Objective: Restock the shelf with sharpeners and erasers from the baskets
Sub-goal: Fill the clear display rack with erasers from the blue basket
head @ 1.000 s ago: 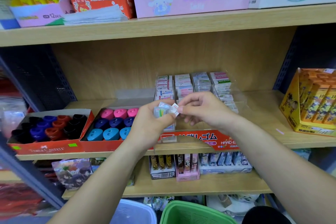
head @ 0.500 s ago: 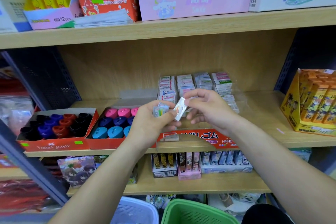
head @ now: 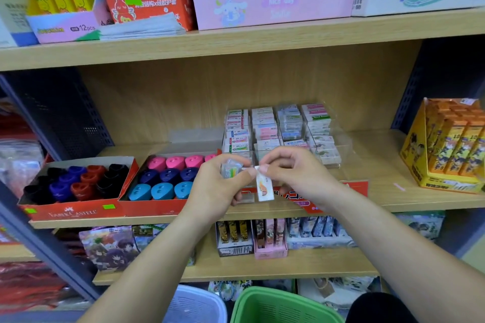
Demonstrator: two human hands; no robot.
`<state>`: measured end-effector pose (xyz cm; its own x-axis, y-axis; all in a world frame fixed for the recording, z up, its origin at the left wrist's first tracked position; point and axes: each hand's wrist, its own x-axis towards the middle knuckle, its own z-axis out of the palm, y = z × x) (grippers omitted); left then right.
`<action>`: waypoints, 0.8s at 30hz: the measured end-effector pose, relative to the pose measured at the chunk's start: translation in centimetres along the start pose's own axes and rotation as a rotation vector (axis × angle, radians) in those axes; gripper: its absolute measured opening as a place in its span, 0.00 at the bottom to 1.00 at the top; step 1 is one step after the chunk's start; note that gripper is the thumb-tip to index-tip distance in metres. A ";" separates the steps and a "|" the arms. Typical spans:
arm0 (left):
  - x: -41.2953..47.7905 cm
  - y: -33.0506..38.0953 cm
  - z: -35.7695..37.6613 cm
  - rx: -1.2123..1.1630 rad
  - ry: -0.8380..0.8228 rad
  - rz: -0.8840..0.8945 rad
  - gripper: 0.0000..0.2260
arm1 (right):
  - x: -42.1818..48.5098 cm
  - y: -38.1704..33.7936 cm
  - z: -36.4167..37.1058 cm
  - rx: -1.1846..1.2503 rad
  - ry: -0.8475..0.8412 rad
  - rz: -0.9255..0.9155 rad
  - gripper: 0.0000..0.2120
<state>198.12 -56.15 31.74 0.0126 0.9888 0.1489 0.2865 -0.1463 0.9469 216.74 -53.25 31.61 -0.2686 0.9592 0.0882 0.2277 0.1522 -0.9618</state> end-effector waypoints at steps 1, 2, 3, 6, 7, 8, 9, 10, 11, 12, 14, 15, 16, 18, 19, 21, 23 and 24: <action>0.0 -0.1 -0.1 0.014 0.000 0.004 0.07 | 0.0 0.1 -0.2 0.016 -0.001 0.006 0.04; 0.1 -0.1 -0.3 0.026 0.002 0.003 0.07 | 0.0 0.1 -0.5 0.043 0.005 0.013 0.04; 0.2 -0.2 -0.6 0.038 0.006 0.000 0.07 | 0.1 0.1 -0.8 0.067 0.017 0.018 0.05; 0.7 -0.7 -1.7 0.076 0.026 -0.013 0.08 | 0.6 0.0 -2.3 0.039 0.080 0.004 0.10; 1.0 -0.8 -2.1 0.079 0.031 -0.025 0.07 | 0.9 0.0 -2.8 0.016 0.103 -0.010 0.10; 1.2 -1.0 -2.6 0.075 0.034 -0.042 0.07 | 1.1 0.0 -3.3 0.009 0.127 -0.021 0.10; 1.4 -1.1 -2.9 0.067 0.035 -0.060 0.08 | 1.5 0.1 -3.8 0.016 0.150 -0.029 0.09; 1.5 -1.1 -3.3 0.058 0.033 -0.075 0.09 | 1.8 0.2 -4.3 0.031 0.175 -0.034 0.08; 1.7 -1.2 -3.6 0.050 0.030 -0.084 0.11 | 2.1 0.3 -4.7 0.044 0.199 -0.039 0.08; 1.8 -1.3 -4.0 0.052 0.026 -0.087 0.12 | 2.5 0.4 -5.0 0.052 0.225 -0.042 0.07; 2.1 -1.6 -4.5 0.074 0.023 -0.076 0.13 | 3.1 0.4 -5.5 0.049 0.276 -0.045 0.07; 2.2 -1.7 -4.7 0.083 0.022 -0.065 0.13 | 3.5 0.5 -5.6 0.040 0.301 -0.043 0.06; 2.3 -1.8 -4.8 0.087 0.022 -0.057 0.13 | 3.8 0.5 -5.7 0.026 0.322 -0.039 0.06; 2.4 -1.7 -4.8 0.079 0.032 -0.049 0.13 | 4.5 0.6 -5.8 -0.008 0.354 -0.031 0.06; 2.5 -1.6 -4.8 0.069 0.040 -0.047 0.13 | 4.9 0.7 -5.8 -0.022 0.364 -0.028 0.06; 2.8 -1.5 -4.7 0.038 0.048 -0.051 0.13 | 5.5 0.8 -5.8 -0.040 0.371 -0.024 0.06; 3.1 -1.6 -4.6 0.024 0.057 -0.054 0.13 | 6.0 0.7 -5.7 -0.061 0.377 -0.030 0.07; 3.2 -1.6 -4.5 0.027 0.065 -0.046 0.13 | 6.2 0.6 -5.8 -0.079 0.384 -0.042 0.06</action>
<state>193.37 -52.84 31.97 -0.0628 0.9902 0.1247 0.3115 -0.0993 0.9451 220.64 -45.85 33.11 0.0866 0.9687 0.2324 0.2997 0.1972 -0.9335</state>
